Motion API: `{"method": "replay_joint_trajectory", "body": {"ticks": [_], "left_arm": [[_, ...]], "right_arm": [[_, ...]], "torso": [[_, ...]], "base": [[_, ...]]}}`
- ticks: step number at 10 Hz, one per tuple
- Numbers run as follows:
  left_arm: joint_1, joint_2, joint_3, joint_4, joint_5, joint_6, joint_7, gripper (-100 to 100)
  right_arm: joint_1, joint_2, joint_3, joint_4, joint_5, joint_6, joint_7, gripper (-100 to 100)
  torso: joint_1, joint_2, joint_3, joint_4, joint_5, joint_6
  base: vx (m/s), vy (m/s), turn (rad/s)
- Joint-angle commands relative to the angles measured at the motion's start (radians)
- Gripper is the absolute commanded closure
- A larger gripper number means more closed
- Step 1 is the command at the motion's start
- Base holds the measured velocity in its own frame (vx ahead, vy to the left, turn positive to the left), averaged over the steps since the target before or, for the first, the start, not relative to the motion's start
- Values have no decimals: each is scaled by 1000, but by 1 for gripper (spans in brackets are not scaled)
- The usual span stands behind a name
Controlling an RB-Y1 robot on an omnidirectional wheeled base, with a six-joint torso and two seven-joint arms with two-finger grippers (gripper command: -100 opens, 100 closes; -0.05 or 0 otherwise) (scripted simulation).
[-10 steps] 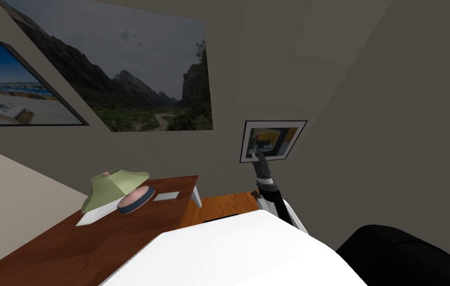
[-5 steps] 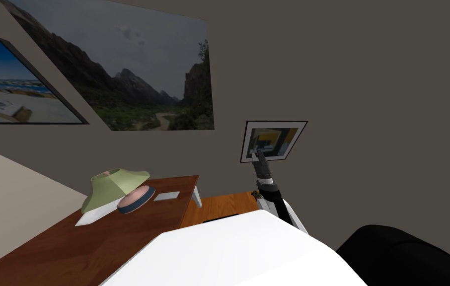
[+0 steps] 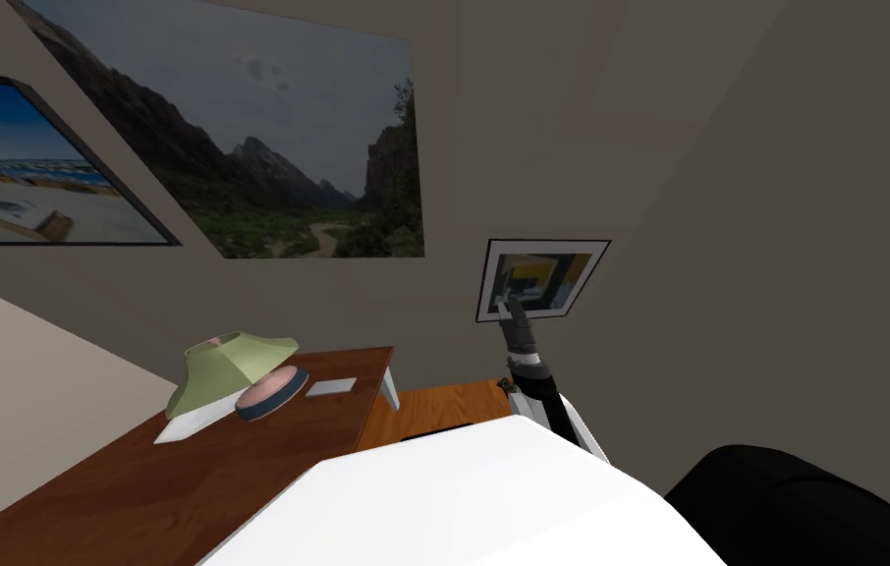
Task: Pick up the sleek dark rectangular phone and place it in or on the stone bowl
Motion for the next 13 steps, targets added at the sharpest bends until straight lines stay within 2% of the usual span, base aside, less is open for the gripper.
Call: {"method": "replay_joint_trajectory", "body": {"ticks": [1, 6, 7, 8, 13], "left_arm": [[13, 8, 29, -29, 25, 22, 10, -100], [45, 33, 113, -95, 97, 76, 29, -100], [44, 28, 105, -88, 89, 68, 25, -100], [45, 29, 108, -89, 91, 70, 24, 0], [45, 29, 107, -89, 91, 70, 24, 0]], "right_arm": [[0, 0, 0, 0, 0, 0, 0, 0], [0, 0, 0, 0, 0, 0, 0, 0], [0, 0, 0, 0, 0, 0, 0, 0], [0, 0, 0, 0, 0, 0, 0, 0], [0, 0, 0, 0, 0, 0, 0, 0]], "torso": [[0, 0, 0, 0, 0, 0], [0, 0, 0, 0, 0, 0], [0, 0, 0, 0, 0, 0], [0, 0, 0, 0, 0, 0], [0, 0, 0, 0, 0, 0]], "base": [[0, -2, 18], [0, -2, 18], [0, 0, 0], [0, 0, 0], [0, 0, 0]]}}
